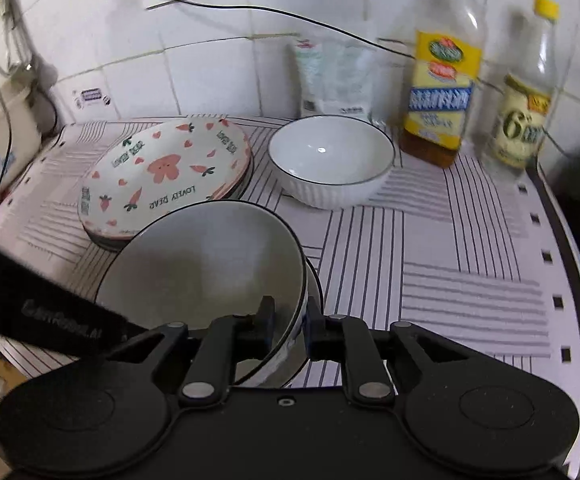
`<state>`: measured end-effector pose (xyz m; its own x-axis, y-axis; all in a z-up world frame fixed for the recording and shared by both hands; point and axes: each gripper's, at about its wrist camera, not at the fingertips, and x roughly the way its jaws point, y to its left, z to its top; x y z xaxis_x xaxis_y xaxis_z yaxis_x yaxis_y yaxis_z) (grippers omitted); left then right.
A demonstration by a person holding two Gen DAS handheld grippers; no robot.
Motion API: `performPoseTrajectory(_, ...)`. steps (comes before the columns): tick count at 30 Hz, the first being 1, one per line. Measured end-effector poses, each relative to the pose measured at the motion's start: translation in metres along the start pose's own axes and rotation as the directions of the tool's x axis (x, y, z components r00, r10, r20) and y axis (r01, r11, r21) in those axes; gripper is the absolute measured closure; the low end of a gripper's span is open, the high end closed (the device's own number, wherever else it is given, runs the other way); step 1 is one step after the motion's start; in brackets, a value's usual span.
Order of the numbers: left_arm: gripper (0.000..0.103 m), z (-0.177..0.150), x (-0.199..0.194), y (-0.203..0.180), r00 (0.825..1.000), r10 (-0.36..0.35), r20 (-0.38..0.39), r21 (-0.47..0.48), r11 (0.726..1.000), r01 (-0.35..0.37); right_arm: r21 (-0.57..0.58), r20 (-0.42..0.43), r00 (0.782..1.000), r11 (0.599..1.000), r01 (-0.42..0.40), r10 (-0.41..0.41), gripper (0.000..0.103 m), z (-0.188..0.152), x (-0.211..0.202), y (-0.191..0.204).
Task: Organize plates and bowls
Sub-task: 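Carry the second bowl over the first bowl and lower it inside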
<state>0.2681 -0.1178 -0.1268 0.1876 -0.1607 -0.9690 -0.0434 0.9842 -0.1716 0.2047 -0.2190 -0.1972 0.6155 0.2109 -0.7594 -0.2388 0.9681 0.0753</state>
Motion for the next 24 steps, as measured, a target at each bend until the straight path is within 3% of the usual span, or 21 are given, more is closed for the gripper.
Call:
performPoseTrajectory(9,0.086,0.003,0.002,-0.001,1.0,0.002,-0.009,-0.013,1.0,-0.002,-0.067,0.043,0.999,0.998,0.019,-0.016,0.082,-0.005,-0.004,0.005)
performPoseTrajectory(14,0.085,0.001,0.005,0.002,0.999,-0.041,-0.021,-0.047,0.998,0.04,-0.111,0.104,0.994,0.993,0.043,-0.031,0.082,-0.011,-0.011,0.007)
performPoseTrajectory(17,0.085,-0.001,0.006,-0.003,1.0,-0.027,-0.01,-0.041,0.999,0.026,-0.127,0.104,0.993,0.99,0.06,-0.047,0.081,-0.012,-0.01,0.007)
performPoseTrajectory(19,0.085,-0.002,0.006,-0.004,1.0,-0.005,0.001,-0.031,0.999,0.005,-0.131,0.105,0.993,0.989,0.064,-0.051,0.075,-0.012,-0.01,0.008)
performPoseTrajectory(24,0.085,-0.003,0.005,-0.005,1.0,0.001,0.016,-0.025,1.0,-0.001,-0.186,0.124,0.989,0.977,0.107,-0.084,0.074,-0.016,-0.008,0.014)
